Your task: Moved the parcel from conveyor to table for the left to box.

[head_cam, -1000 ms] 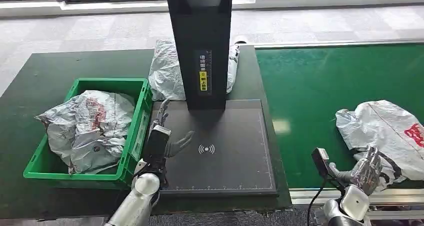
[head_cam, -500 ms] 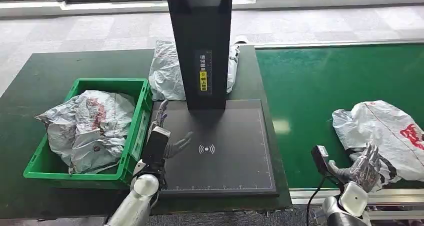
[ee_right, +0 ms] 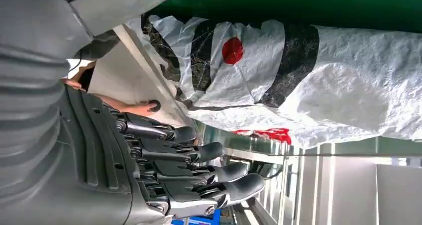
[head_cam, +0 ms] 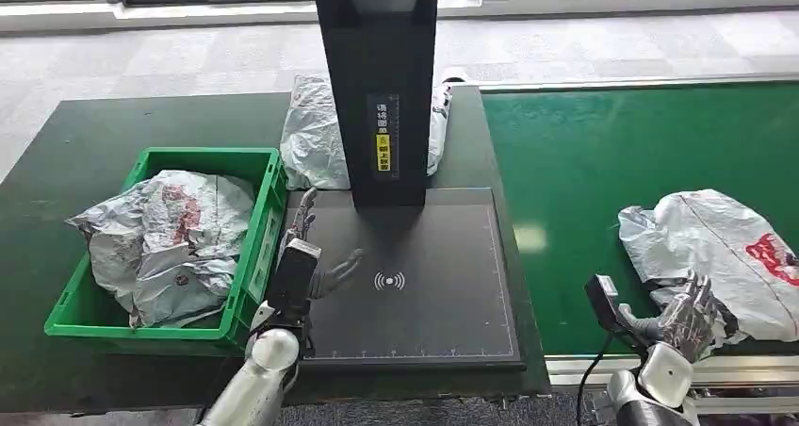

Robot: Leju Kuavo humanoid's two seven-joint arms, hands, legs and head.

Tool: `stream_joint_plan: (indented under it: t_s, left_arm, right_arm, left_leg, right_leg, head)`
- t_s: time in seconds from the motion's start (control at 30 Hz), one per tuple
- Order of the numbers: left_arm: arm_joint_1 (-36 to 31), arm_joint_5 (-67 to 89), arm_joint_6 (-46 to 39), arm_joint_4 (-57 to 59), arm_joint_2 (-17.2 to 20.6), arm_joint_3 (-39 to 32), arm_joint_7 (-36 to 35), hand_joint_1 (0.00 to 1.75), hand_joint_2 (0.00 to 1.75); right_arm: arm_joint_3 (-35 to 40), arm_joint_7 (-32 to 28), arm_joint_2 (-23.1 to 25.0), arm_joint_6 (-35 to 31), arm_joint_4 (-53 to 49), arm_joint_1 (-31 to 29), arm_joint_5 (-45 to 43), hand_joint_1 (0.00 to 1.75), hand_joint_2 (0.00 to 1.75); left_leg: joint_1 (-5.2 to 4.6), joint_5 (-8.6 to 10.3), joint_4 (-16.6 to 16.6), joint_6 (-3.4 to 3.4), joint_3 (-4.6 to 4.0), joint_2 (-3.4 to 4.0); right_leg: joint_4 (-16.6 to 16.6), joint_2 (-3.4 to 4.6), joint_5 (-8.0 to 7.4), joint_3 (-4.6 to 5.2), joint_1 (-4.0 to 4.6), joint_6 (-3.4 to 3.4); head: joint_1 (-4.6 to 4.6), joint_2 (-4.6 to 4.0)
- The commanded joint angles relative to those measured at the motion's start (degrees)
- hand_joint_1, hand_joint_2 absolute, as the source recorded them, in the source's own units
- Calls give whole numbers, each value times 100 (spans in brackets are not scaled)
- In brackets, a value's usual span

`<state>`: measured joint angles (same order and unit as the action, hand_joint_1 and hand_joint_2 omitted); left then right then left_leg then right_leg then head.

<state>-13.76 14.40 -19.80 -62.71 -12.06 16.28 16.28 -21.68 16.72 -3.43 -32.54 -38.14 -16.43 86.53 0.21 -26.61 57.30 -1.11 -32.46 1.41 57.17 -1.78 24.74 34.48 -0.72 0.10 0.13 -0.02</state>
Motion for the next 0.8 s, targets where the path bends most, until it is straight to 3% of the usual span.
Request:
stream_joint_plan:
  t_s: [0.03, 0.57, 0.73, 0.8]
  left_arm:
    - [-135, 12, 4, 217, 16, -191, -58, 0, 175]
    - [-152, 6, 39, 306, 0, -210, -52, 0, 175]
    - [-185, -7, 66, 362, -9, -218, -47, 0, 175]
    - [-239, -16, 113, 438, -10, -210, -25, 0, 175]
  right_arm:
    - [-122, 18, 47, 42, 209, -233, -29, 0, 175]
    - [-160, 33, 13, 143, 208, -216, -16, 0, 175]
    - [-138, 107, -51, 400, 406, -282, 23, 0, 175]
    - [-114, 329, -94, 877, 596, -351, 120, 0, 175]
  left_leg:
    - [4, -2, -6, 1, 12, 1]
    - [4, 0, -9, 2, 15, -3]
    - [1, -1, -3, 1, 8, -1]
    - [4, 0, -7, 3, 13, -5]
  right_leg:
    - [-10, 28, -4, -9, 2, -3]
    - [-12, 29, -4, -12, 2, -4]
    - [-4, 16, -2, -4, 0, -2]
    - [-13, 24, -5, -11, 3, -3]
  head:
    - [0, 0]
    - [0, 2]
    - [0, 0]
    - [0, 0]
